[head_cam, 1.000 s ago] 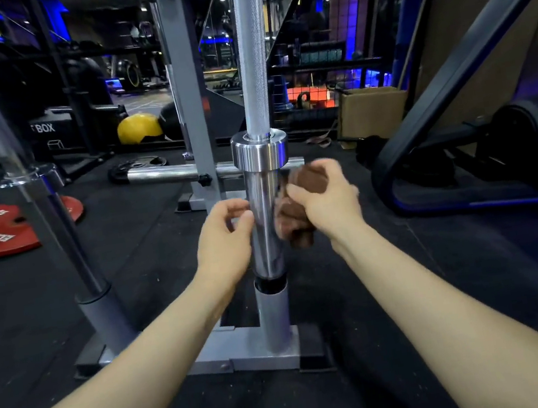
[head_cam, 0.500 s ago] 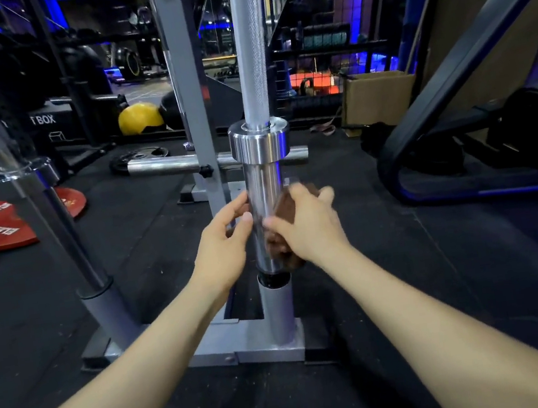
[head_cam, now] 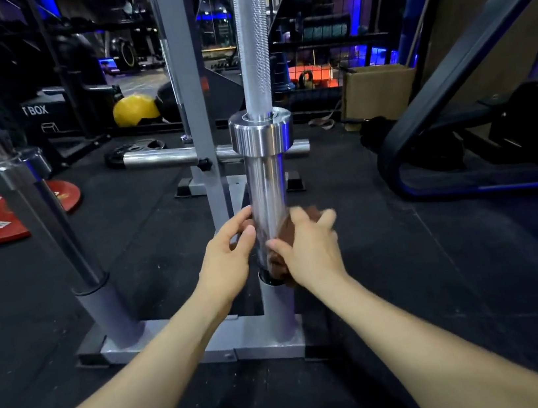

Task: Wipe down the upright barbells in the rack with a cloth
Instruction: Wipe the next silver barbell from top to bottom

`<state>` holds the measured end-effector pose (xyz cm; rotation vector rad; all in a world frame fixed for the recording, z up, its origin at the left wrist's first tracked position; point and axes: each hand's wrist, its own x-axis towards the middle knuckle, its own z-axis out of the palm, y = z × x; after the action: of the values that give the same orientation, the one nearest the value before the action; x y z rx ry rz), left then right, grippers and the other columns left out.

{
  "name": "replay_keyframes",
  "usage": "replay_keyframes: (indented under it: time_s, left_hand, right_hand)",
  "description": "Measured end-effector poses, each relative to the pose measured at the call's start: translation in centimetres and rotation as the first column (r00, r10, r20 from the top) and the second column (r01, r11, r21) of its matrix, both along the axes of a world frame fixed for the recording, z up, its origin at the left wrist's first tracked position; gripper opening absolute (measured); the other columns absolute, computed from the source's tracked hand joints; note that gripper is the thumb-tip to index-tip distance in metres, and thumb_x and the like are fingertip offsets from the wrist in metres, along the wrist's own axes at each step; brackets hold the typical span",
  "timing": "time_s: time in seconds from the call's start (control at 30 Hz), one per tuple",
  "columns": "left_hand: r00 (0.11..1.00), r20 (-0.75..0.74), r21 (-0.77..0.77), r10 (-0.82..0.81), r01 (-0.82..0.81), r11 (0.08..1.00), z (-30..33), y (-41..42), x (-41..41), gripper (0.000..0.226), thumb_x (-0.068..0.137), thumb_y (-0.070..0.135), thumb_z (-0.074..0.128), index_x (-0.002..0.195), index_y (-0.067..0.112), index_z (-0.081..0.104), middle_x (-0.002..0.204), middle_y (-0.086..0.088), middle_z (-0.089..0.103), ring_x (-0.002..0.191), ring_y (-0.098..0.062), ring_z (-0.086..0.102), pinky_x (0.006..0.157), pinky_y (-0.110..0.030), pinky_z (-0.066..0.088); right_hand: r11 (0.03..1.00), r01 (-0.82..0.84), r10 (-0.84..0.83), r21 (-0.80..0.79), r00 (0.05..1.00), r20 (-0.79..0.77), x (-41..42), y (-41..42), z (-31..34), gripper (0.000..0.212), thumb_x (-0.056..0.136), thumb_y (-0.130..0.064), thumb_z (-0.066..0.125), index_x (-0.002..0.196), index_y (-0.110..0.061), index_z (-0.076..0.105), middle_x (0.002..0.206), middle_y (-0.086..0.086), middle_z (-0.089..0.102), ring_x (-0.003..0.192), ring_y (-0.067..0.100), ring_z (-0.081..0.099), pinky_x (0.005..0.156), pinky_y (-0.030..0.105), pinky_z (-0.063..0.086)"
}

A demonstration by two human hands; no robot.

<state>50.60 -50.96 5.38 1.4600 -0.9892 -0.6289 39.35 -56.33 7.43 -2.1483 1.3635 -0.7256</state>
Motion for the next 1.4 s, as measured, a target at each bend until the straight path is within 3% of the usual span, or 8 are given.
replay_keyframes:
  time_s: [0.13, 0.4, 0.63, 0.73, 0.87, 0.97, 1.13, 1.4]
  left_hand:
    - [1.0, 0.022, 0.016, 0.012, -0.012, 1.0, -0.1, 0.2, -0.1, 0.032, 0.099, 0.023, 0.046, 0.117, 0.049, 0.047, 0.115, 0.022, 0.058, 0.097, 0.011, 0.058, 0.074, -0.006, 0.046]
    - [1.0, 0.023, 0.071, 0.01, -0.011, 0.997, -2.2, -0.1, 0.8, 0.028, 0.098, 0.025, 0.049, 0.111, 0.05, 0.053, 0.121, 0.013, 0.061, 0.113, -0.006, 0.057, 0.1, -0.03, 0.044]
    - [0.999, -0.048, 0.125, -0.012, 0.018, 0.992, -2.3, 0.2, 0.2, 0.034, 0.099, 0.025, 0.047, 0.124, 0.048, 0.048, 0.129, 0.012, 0.056, 0.12, -0.012, 0.051, 0.108, -0.038, 0.039]
    - [0.995, -0.097, 0.109, -0.038, 0.049, 0.993, -2.2, 0.1, 0.2, 0.035, 0.1, 0.023, 0.046, 0.131, 0.039, 0.049, 0.131, 0.01, 0.056, 0.121, -0.011, 0.051, 0.11, -0.037, 0.037]
    - [0.98, -0.199, 0.062, -0.014, 0.026, 0.998, -2.4, -0.3, 0.4, 0.03, 0.101, 0.018, 0.043, 0.125, 0.032, 0.055, 0.121, 0.009, 0.064, 0.101, -0.003, 0.061, 0.099, -0.03, 0.046]
    - [0.974, -0.224, 0.062, -0.02, 0.035, 0.997, -2.6, -0.5, 0.4, 0.029, 0.101, 0.02, 0.041, 0.124, 0.033, 0.055, 0.115, 0.011, 0.065, 0.096, 0.0, 0.062, 0.081, -0.02, 0.05]
    - [0.981, -0.192, 0.093, 0.022, -0.004, 0.996, -3.0, -0.8, 0.6, 0.027, 0.1, 0.024, 0.044, 0.12, 0.037, 0.058, 0.12, 0.007, 0.064, 0.114, -0.014, 0.057, 0.095, -0.033, 0.046]
    - [0.983, -0.177, 0.096, 0.049, -0.032, 0.995, -2.4, -0.6, 0.3, 0.03, 0.101, 0.022, 0.042, 0.125, 0.027, 0.059, 0.119, 0.005, 0.064, 0.105, -0.008, 0.061, 0.078, -0.02, 0.05]
  right_hand:
    - [0.999, -0.022, 0.022, 0.042, 1.0, -0.006, -0.5, -0.7, 0.5, 0.05, 0.089, -0.039, 0.064, 0.13, -0.022, 0.043, 0.127, 0.011, 0.028, 0.114, 0.039, 0.045, 0.095, 0.039, 0.04]
    - [0.976, 0.054, -0.002, -0.213, 0.971, 0.239, 0.6, -0.3, 1.8, 0.055, 0.089, -0.038, 0.063, 0.137, -0.024, 0.04, 0.133, 0.009, 0.023, 0.115, 0.035, 0.042, 0.092, 0.034, 0.04]
    - [0.99, -0.006, 0.018, 0.143, 0.997, -0.078, -0.3, -0.1, -2.8, 0.05, 0.089, -0.039, 0.063, 0.131, -0.022, 0.042, 0.13, 0.012, 0.025, 0.116, 0.04, 0.041, 0.096, 0.04, 0.039]
    - [0.999, -0.008, 0.003, 0.044, 0.995, 0.098, -0.4, -0.9, -0.8, 0.046, 0.087, -0.038, 0.065, 0.127, -0.023, 0.047, 0.128, 0.012, 0.027, 0.115, 0.037, 0.043, 0.096, 0.036, 0.038]
    - [0.986, 0.035, 0.016, -0.164, 0.954, 0.3, 0.1, -0.8, 1.1, 0.049, 0.087, -0.033, 0.066, 0.131, -0.026, 0.046, 0.132, 0.009, 0.025, 0.114, 0.03, 0.041, 0.088, 0.025, 0.033]
    - [1.0, 0.013, -0.011, -0.012, 0.99, 0.144, 0.2, 0.1, -2.8, 0.054, 0.087, -0.034, 0.065, 0.135, -0.026, 0.041, 0.133, 0.01, 0.022, 0.117, 0.034, 0.04, 0.089, 0.028, 0.033]
    - [0.991, -0.012, 0.016, 0.134, 0.999, -0.028, -0.4, -1.1, -4.0, 0.054, 0.087, -0.039, 0.066, 0.132, -0.025, 0.041, 0.125, 0.009, 0.026, 0.113, 0.036, 0.042, 0.094, 0.038, 0.039]
    - [0.995, 0.017, 0.011, -0.096, 0.958, 0.286, 0.0, -1.2, -1.0, 0.052, 0.083, -0.036, 0.07, 0.129, -0.028, 0.046, 0.128, 0.006, 0.027, 0.11, 0.031, 0.047, 0.086, 0.027, 0.039]
